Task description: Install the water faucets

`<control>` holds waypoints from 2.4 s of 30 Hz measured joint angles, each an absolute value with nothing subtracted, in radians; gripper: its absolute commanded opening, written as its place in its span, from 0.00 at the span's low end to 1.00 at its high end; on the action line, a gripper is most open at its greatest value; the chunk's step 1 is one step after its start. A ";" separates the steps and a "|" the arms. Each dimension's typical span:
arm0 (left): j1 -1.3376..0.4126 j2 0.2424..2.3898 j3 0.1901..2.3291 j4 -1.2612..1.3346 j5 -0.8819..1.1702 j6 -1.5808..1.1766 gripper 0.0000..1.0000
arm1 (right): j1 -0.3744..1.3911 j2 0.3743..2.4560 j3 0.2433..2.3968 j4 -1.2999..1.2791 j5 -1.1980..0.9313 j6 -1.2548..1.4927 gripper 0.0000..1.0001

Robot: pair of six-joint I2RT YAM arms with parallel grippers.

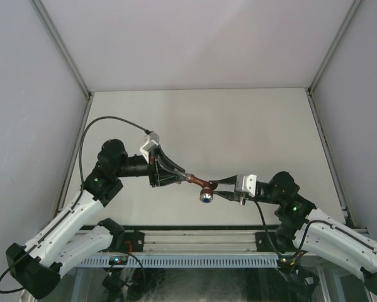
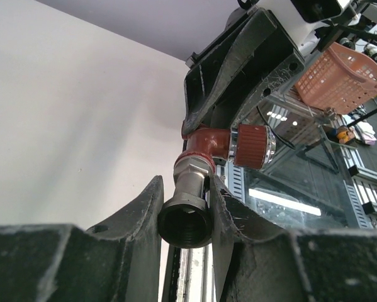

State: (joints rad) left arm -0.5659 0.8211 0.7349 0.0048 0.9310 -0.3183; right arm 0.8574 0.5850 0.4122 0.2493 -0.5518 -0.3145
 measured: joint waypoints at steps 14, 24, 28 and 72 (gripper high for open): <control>-0.557 0.855 0.694 0.226 0.876 -0.573 0.00 | 0.878 0.602 0.427 0.234 -0.503 -0.270 0.34; -0.564 0.845 0.687 0.331 0.818 -0.707 0.00 | 0.990 0.641 0.452 0.305 -0.301 -0.470 0.57; -0.564 0.838 0.687 0.334 0.787 -0.724 0.00 | 1.039 0.672 0.452 0.354 -0.228 -0.528 0.59; -0.590 0.884 0.728 0.162 0.881 -0.594 0.00 | 0.879 0.617 0.435 0.273 -0.410 -0.419 0.00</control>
State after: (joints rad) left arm -0.5900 0.8841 0.7280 0.1616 0.8806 -0.5941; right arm 0.8791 0.6167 0.4351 0.2733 -0.4095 -0.4191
